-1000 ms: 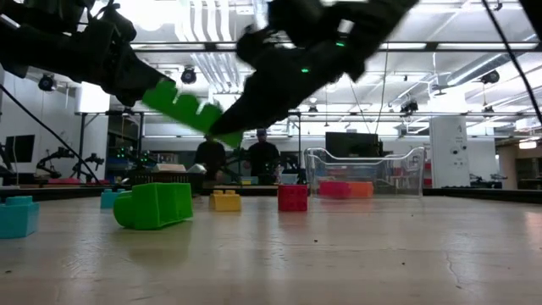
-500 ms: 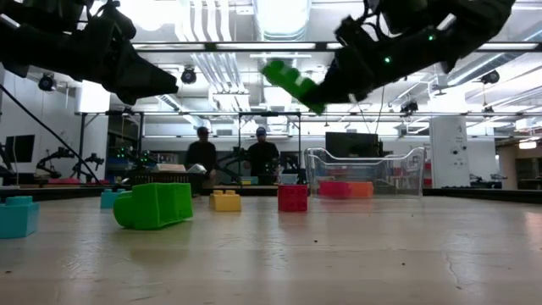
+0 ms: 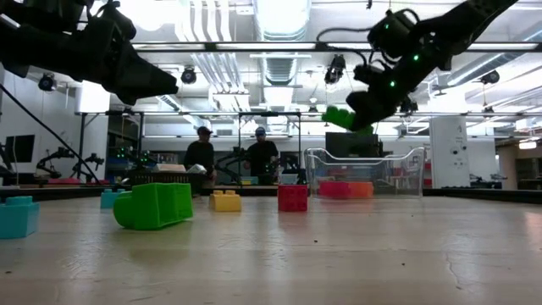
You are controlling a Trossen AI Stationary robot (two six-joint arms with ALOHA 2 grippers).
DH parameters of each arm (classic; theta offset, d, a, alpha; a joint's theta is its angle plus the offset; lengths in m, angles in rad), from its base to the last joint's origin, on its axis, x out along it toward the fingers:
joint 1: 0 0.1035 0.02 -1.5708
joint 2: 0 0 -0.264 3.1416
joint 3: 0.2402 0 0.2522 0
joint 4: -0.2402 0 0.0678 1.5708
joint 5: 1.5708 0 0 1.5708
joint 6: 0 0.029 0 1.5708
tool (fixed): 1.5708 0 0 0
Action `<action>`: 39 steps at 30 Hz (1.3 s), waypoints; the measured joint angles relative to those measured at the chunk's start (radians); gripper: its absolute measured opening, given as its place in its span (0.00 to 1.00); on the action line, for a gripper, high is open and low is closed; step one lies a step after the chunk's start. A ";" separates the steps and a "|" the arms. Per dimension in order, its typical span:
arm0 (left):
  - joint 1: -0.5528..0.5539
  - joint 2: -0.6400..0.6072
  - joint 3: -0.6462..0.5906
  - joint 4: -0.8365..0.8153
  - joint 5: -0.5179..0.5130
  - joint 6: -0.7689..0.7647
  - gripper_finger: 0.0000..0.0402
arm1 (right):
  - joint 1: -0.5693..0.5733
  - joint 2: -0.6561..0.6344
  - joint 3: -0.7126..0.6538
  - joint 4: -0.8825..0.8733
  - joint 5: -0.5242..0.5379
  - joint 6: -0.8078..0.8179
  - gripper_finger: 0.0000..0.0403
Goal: Pick & Place Toys
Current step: Put the top green game piece into the transparent bin, then put the red game piece into the transparent bin
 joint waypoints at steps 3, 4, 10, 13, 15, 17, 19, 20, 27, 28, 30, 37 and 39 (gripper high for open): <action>0.000 0.000 0.000 0.000 0.000 0.001 0.44 | -0.028 0.028 -0.001 -0.016 -0.030 0.016 0.32; 0.000 0.000 0.000 0.000 0.000 0.001 0.44 | -0.031 0.039 -0.001 -0.023 -0.040 0.021 0.32; 0.000 0.000 0.000 -0.001 0.000 0.002 0.44 | -0.030 0.126 -0.001 -0.031 -0.047 0.034 0.32; 0.000 0.000 0.000 -0.001 0.000 0.002 0.44 | -0.032 0.165 -0.001 -0.031 -0.045 0.042 0.32; 0.000 0.000 0.000 -0.001 0.000 0.002 0.44 | -0.031 0.182 0.002 -0.031 -0.045 0.045 0.32; 0.000 0.000 0.000 -0.001 0.000 0.002 0.44 | -0.031 0.193 0.008 -0.030 -0.045 0.052 0.32; 0.000 0.000 0.000 -0.001 0.000 0.002 0.44 | -0.031 0.199 0.015 -0.030 -0.045 0.063 0.39; 0.000 0.000 0.000 -0.001 0.000 0.002 0.44 | -0.031 0.200 0.017 -0.029 -0.044 0.069 0.45; 0.000 0.000 0.000 -0.003 0.000 0.002 0.44 | -0.027 0.166 0.017 -0.044 -0.045 0.098 0.82; 0.000 0.000 0.000 -0.003 0.000 0.002 0.44 | -0.025 0.159 0.017 -0.053 -0.045 0.104 0.85; 0.000 0.000 0.000 -0.003 0.000 0.002 0.44 | -0.014 0.143 0.017 -0.054 -0.052 0.115 0.88; 0.000 0.000 0.000 -0.003 0.000 0.002 0.44 | 0.128 0.090 0.015 0.080 -0.261 0.118 0.90; 0.000 0.000 0.000 -0.003 0.000 0.002 0.44 | 0.197 0.096 0.016 0.122 -0.296 0.118 0.90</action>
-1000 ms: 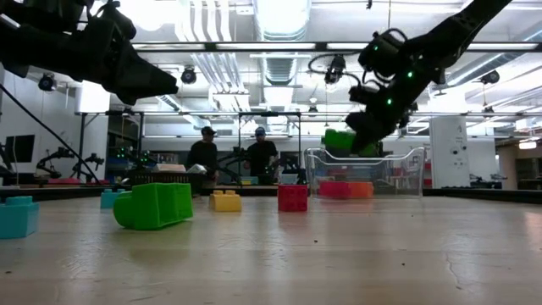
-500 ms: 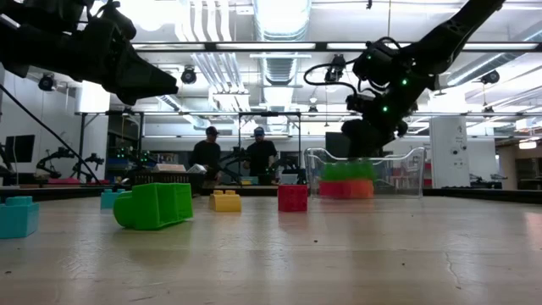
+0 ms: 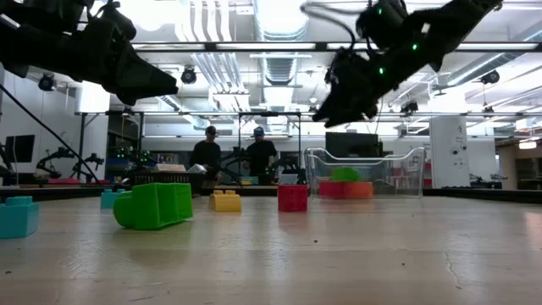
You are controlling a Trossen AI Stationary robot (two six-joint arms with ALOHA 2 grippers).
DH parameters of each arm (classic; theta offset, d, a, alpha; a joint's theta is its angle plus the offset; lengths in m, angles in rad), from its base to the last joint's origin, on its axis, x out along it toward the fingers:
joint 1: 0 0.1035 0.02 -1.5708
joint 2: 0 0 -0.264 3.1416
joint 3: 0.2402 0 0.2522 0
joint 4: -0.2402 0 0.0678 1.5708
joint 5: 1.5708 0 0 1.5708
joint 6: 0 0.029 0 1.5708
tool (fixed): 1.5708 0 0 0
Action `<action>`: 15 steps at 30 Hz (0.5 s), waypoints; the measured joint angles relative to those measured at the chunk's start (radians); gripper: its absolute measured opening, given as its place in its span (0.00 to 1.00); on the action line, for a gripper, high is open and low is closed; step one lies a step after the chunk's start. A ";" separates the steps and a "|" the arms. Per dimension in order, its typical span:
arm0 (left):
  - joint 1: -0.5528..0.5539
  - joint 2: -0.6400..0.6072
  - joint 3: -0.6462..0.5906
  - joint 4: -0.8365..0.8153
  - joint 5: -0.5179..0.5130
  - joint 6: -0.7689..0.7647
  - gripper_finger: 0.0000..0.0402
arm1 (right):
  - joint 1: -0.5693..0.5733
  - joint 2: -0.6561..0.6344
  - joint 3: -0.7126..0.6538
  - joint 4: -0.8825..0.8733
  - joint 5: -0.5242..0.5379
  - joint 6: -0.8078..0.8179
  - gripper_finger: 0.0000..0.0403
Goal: Pick & Place Toys
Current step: Put the red game piece into the transparent bin
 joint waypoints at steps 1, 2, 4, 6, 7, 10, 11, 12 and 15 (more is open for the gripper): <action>0.000 0.000 0.000 0.000 0.000 0.000 0.44 | 0.037 0.007 0.004 0.011 -0.005 0.000 0.90; 0.000 0.000 0.000 0.000 0.000 0.000 0.44 | 0.074 0.017 0.010 0.015 -0.006 -0.005 0.90; 0.000 0.000 0.000 0.000 0.000 0.000 0.44 | 0.143 0.039 0.023 0.011 -0.008 -0.014 0.90; 0.000 0.000 0.000 0.000 0.000 0.000 0.44 | 0.204 0.065 0.035 0.002 -0.008 -0.029 0.90; 0.000 0.000 0.000 0.000 0.000 0.000 0.44 | 0.235 0.079 0.041 -0.006 -0.008 -0.038 0.90; 0.000 0.000 0.000 0.000 0.000 0.000 0.44 | 0.312 0.119 0.053 -0.033 -0.010 -0.078 0.90; 0.000 0.000 0.000 0.001 0.000 0.000 0.44 | 0.336 0.132 0.054 -0.039 -0.011 -0.093 0.90; 0.000 0.000 0.000 0.001 0.000 0.000 0.44 | 0.357 0.146 0.054 -0.041 -0.012 -0.112 0.90; 0.000 0.000 0.000 0.001 0.000 0.000 0.44 | 0.411 0.190 0.055 -0.039 -0.012 -0.157 0.90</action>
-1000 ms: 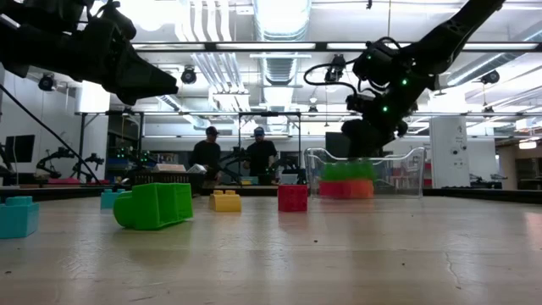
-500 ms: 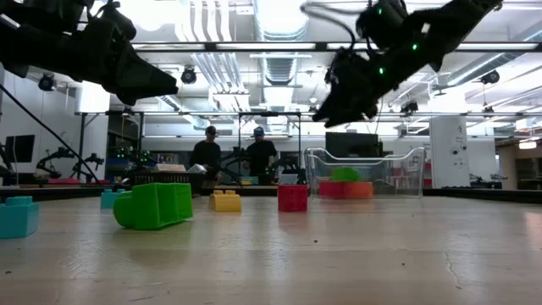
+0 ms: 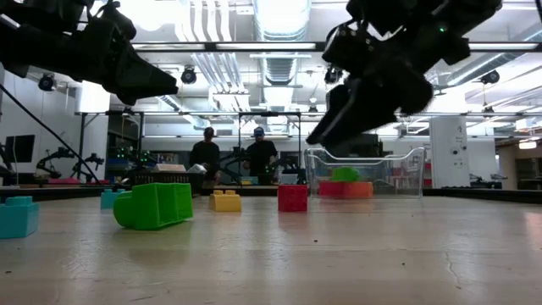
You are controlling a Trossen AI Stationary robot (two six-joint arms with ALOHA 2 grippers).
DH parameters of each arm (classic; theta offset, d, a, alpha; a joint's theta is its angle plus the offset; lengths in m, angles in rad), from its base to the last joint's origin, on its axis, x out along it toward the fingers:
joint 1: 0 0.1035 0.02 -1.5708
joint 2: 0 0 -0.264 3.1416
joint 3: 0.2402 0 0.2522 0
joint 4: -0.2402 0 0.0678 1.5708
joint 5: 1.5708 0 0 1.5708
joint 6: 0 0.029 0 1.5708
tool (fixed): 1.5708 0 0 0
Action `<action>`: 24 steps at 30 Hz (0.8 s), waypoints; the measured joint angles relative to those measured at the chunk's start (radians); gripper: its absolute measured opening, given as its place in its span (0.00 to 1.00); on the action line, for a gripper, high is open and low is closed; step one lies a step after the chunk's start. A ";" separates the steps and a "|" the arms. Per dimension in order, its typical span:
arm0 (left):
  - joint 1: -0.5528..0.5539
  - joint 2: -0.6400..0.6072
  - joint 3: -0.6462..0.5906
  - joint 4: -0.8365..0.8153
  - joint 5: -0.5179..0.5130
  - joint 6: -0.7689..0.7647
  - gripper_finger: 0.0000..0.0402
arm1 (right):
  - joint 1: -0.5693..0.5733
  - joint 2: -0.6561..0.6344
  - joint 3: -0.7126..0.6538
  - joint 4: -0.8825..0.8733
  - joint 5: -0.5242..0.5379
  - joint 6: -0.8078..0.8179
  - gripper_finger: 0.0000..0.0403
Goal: Pick & Place Toys
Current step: Put the red game piece into the transparent bin
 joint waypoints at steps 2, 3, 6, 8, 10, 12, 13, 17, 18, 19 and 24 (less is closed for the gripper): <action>0.000 0.000 0.000 0.000 0.000 0.000 0.44 | 0.023 0.033 0.006 0.000 0.000 -0.009 0.90; 0.000 0.000 0.000 0.000 0.000 0.000 0.44 | 0.030 0.050 0.013 0.001 0.000 -0.009 0.90; 0.000 0.000 0.000 0.000 0.000 0.000 0.44 | 0.036 0.100 0.042 0.000 0.001 -0.010 0.90; 0.000 0.000 0.000 0.001 0.000 0.000 0.44 | 0.036 0.138 0.070 0.000 0.002 -0.022 0.90; 0.000 0.000 0.000 0.001 0.000 0.000 0.44 | 0.036 0.176 0.106 -0.017 0.002 -0.038 0.90; 0.000 0.000 0.000 0.000 0.000 0.000 0.44 | 0.035 0.217 0.156 -0.062 0.002 -0.053 0.90; 0.000 0.000 0.000 0.000 0.000 0.000 0.44 | 0.034 0.237 0.183 -0.100 0.003 -0.057 0.90; 0.000 0.000 0.000 -0.004 0.000 0.000 0.44 | 0.029 0.315 0.280 -0.239 0.009 -0.067 0.82; 0.000 0.000 0.000 -0.005 0.000 0.000 0.44 | 0.029 0.330 0.300 -0.266 0.013 -0.068 0.78; 0.000 0.000 0.000 -0.006 0.000 0.000 0.44 | 0.029 0.345 0.320 -0.291 0.022 -0.069 0.74; 0.000 0.000 -0.002 -0.005 0.000 0.000 0.44 | 0.030 0.400 0.394 -0.385 0.047 -0.068 0.49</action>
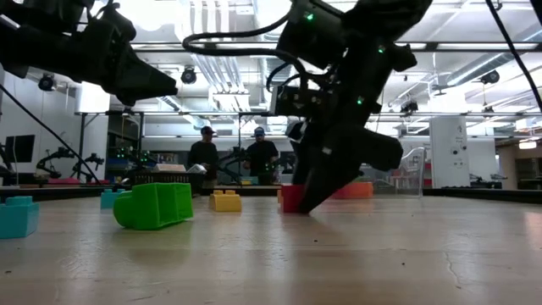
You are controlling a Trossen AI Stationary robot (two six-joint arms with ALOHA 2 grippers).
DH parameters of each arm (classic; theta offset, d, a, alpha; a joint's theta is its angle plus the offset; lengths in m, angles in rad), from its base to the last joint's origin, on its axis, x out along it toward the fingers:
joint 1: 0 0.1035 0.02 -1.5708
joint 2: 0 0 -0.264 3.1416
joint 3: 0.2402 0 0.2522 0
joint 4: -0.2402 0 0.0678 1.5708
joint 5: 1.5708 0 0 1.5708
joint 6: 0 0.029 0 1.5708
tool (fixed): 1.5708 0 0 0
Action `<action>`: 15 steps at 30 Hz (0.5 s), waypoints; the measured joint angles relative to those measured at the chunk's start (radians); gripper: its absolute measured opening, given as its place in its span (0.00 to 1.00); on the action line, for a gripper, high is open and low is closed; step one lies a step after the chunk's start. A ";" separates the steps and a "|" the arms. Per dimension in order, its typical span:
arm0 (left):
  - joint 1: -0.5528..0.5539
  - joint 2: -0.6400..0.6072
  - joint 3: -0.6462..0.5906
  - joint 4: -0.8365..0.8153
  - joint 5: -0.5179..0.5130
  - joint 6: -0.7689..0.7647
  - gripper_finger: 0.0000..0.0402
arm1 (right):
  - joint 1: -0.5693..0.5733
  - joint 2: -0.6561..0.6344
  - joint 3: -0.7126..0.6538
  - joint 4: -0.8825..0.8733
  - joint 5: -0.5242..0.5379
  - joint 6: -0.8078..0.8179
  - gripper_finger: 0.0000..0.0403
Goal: Pick & Place Toys
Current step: Put the red game piece into the transparent bin
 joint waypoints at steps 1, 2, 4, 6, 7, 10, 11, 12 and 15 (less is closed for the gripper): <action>0.000 0.000 -0.003 0.003 0.000 0.000 0.44 | 0.000 0.004 0.007 -0.007 -0.004 0.000 0.44; 0.000 0.000 -0.007 0.005 0.000 0.000 0.44 | 0.000 0.005 0.009 -0.008 -0.002 -0.001 0.38; 0.000 0.000 -0.013 0.006 0.000 0.000 0.44 | 0.001 0.004 0.008 -0.008 -0.003 -0.006 0.27; 0.000 0.000 -0.013 0.006 0.000 0.000 0.44 | 0.005 0.000 0.007 -0.008 -0.001 -0.013 0.22; 0.000 0.000 -0.013 0.007 0.000 0.000 0.44 | 0.006 -0.005 0.006 -0.009 0.002 -0.018 0.22; 0.000 0.000 -0.013 0.009 0.000 0.000 0.44 | 0.015 -0.022 0.005 0.004 0.006 -0.029 0.22; 0.000 0.000 -0.013 0.009 0.000 0.000 0.44 | 0.019 -0.030 0.005 0.013 0.006 -0.032 0.22; 0.000 0.000 -0.013 0.009 0.000 0.000 0.44 | 0.022 -0.037 0.005 0.024 0.002 -0.035 0.22; 0.000 0.000 -0.013 0.010 0.000 0.000 0.44 | 0.031 -0.063 -0.011 0.136 -0.053 -0.048 0.22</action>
